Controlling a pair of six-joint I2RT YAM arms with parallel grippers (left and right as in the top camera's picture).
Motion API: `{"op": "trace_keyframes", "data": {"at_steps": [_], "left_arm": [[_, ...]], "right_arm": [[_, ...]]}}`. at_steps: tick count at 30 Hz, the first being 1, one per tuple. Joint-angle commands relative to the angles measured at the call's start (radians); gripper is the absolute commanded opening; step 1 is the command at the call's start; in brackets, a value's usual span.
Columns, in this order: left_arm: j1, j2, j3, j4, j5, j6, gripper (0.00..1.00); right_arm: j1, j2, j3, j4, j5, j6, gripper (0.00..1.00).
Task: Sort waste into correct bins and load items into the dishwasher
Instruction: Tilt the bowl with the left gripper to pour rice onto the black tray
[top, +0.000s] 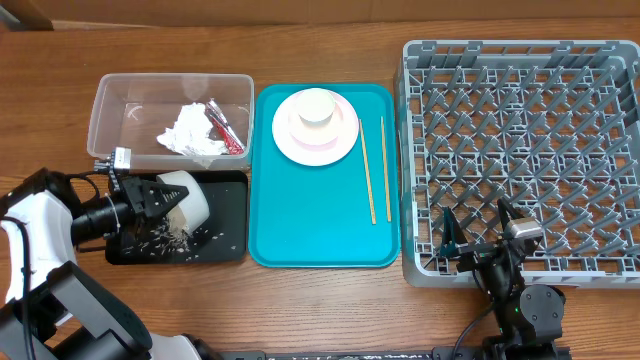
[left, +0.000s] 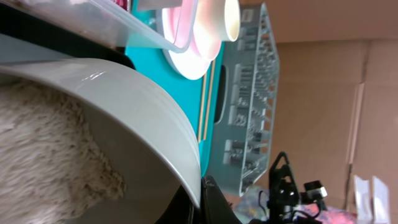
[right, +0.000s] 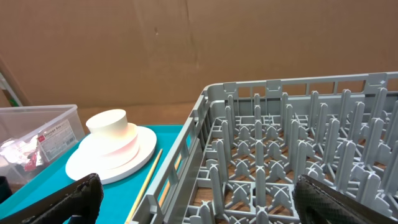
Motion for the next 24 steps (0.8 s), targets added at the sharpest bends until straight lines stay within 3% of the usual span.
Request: {"op": "trace_keyframes", "data": {"at_steps": [1,24], "left_arm": [[0.019,-0.021,-0.026,0.002,0.123,0.082,0.04],[0.116,-0.021,-0.047,0.006,0.253,0.124,0.04]], "right_arm": [[0.002,-0.011,-0.010,0.007,0.009,0.001,1.00],[0.002,-0.011,-0.010,0.007,0.009,0.001,1.00]]}}
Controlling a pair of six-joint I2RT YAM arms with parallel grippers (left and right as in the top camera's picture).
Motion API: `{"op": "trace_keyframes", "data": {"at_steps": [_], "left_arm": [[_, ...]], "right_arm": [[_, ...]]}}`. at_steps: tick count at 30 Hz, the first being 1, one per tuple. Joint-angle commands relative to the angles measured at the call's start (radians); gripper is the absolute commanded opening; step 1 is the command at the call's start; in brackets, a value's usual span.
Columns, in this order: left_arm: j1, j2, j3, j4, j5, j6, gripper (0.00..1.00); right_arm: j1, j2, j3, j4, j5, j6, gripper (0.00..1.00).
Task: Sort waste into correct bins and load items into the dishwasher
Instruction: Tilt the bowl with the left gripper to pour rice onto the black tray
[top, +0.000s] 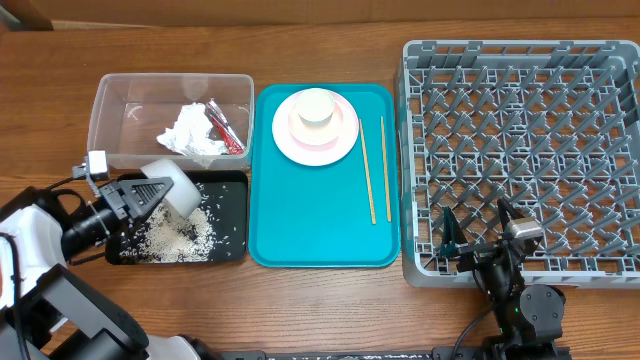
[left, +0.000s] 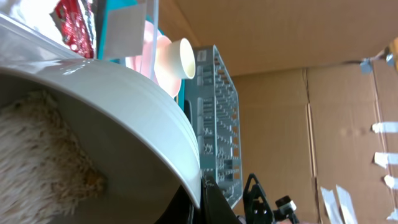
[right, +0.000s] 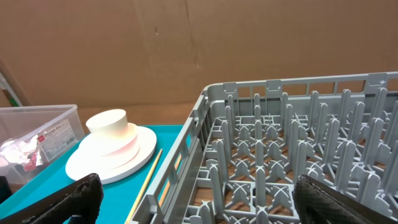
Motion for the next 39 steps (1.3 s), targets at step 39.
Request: {"op": "trace_keyframes", "data": {"at_steps": [39], "left_arm": [[0.023,-0.020,-0.011,-0.262,0.118,0.372,0.04]], "right_arm": [[0.002,-0.011,-0.010,0.007,0.008,0.001,1.00]]}}
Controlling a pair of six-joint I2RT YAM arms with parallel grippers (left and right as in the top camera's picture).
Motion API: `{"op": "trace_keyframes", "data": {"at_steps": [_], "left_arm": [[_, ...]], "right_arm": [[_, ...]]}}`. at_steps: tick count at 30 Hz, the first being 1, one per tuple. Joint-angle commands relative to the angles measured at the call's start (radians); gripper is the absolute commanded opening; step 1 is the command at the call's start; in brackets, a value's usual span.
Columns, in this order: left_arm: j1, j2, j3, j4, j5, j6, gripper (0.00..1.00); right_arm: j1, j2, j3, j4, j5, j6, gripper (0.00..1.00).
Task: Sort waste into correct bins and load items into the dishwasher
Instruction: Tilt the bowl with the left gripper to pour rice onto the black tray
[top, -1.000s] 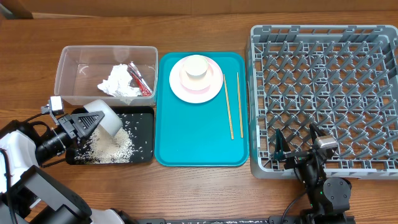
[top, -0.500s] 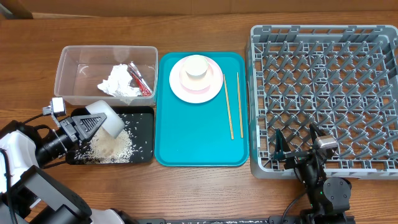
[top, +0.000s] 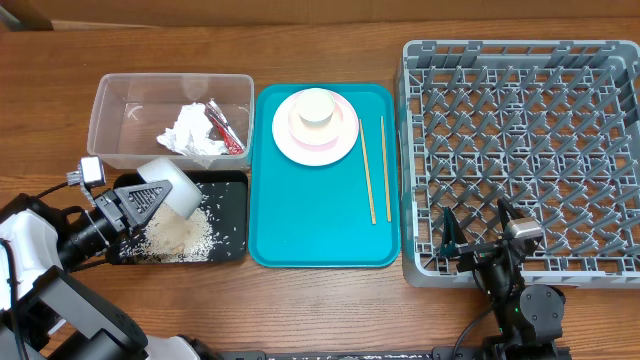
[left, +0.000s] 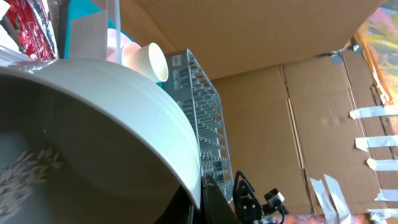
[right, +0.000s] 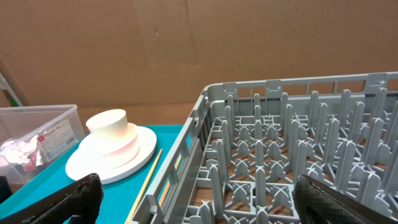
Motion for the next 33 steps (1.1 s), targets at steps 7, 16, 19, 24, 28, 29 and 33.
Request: {"op": "trace_keyframes", "data": {"at_steps": [7,16,19,24,28,29,33], "left_arm": [[0.004,-0.020,-0.005,0.050,0.108,-0.043,0.04],[-0.002,-0.020,-0.005,0.060,0.034,-0.126,0.04],[0.003,-0.020,-0.005,0.087,0.017,-0.105,0.04],[-0.016,-0.019,-0.005,-0.027,0.050,-0.096,0.04],[-0.051,-0.018,-0.005,-0.013,0.001,-0.043,0.04],[-0.051,-0.018,-0.005,-0.010,-0.011,-0.050,0.04],[-0.057,-0.018,-0.005,-0.040,-0.027,-0.056,0.04]], "right_arm": [[0.002,-0.011,-0.010,0.006,0.008,0.001,1.00],[0.002,-0.011,-0.010,0.007,0.008,0.001,1.00],[0.002,-0.011,-0.010,0.006,0.008,0.001,1.00],[0.002,-0.011,-0.010,0.006,0.008,0.001,1.00],[0.002,-0.011,-0.010,0.006,0.008,0.001,1.00],[0.002,-0.011,-0.010,0.007,0.008,0.001,1.00],[0.002,-0.011,-0.010,0.006,0.008,0.001,1.00]]}}
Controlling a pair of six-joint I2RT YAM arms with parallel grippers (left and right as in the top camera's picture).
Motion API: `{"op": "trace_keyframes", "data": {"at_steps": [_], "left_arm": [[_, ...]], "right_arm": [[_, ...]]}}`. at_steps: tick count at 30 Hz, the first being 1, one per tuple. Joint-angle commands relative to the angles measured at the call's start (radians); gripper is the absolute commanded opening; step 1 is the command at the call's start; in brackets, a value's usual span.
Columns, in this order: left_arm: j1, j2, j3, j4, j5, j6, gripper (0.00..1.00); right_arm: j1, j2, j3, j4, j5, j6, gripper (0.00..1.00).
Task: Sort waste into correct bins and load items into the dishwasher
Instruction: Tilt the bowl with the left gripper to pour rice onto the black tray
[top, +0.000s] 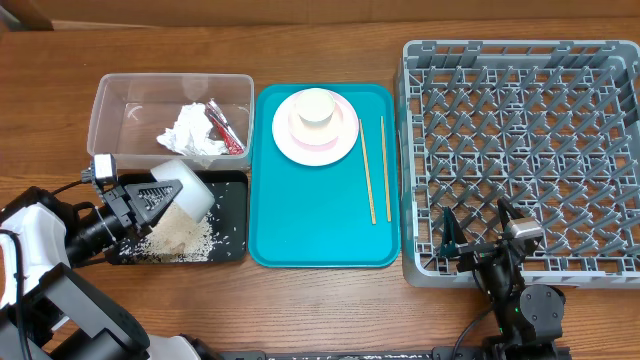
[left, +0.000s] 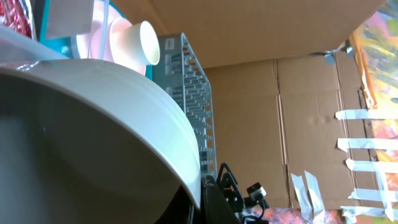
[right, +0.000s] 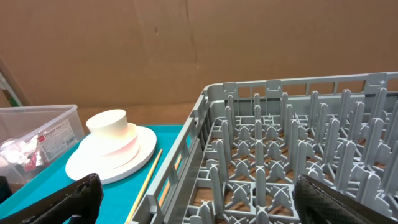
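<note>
My left gripper (top: 160, 196) is shut on the rim of a white bowl (top: 190, 193), which is tipped on its side over the black tray (top: 232, 200). The bowl (left: 93, 130) fills the left wrist view and its inside shows bare. A heap of rice (top: 176, 236) lies in the black tray. On the teal tray (top: 320, 230) stand a white plate (top: 316, 128) with a cup (top: 316, 105) and two chopsticks (top: 375, 170). My right gripper (top: 475, 236) hangs open at the grey dish rack's (top: 520, 150) front left corner, holding nothing.
A clear bin (top: 130, 110) behind the black tray holds crumpled tissue (top: 190, 132) and a red wrapper (top: 225, 125). The rack's upright tines (right: 292, 143) fill the right wrist view. Cardboard walls stand behind the table.
The bowl and my left gripper have shifted a little to the right over the black tray. The last few grains seen inside the bowl are gone. The right arm is unchanged.
First the bowl was tipped over the black tray, still full of rice, with a few grains spilled. Then more rice lay in the tray and less in the bowl. Then only a few grains were left inside; now the bowl is bare.
</note>
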Motion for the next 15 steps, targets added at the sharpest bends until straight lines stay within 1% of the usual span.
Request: {"op": "trace_keyframes", "data": {"at_steps": [1,4,6,7,11,15], "left_arm": [[-0.009,-0.018,-0.004,-0.025,-0.031,0.025,0.04],[-0.014,-0.019,-0.004,-0.092,-0.073,0.035,0.04],[-0.014,-0.019,-0.004,-0.142,-0.086,0.079,0.04],[-0.018,-0.023,-0.004,-0.142,-0.099,0.063,0.04],[-0.056,-0.036,-0.004,-0.142,-0.103,0.058,0.04],[-0.143,-0.045,-0.004,-0.142,-0.103,0.058,0.04]], "right_arm": [[0.002,-0.011,-0.010,0.007,0.008,0.001,1.00],[0.002,-0.011,-0.010,0.006,0.008,0.001,1.00],[0.002,-0.011,-0.010,0.006,0.008,0.001,1.00],[0.002,-0.011,-0.010,0.006,0.008,0.001,1.00],[0.002,-0.011,-0.010,0.006,0.008,0.001,1.00],[0.002,-0.011,-0.010,0.006,0.008,0.001,1.00]]}}
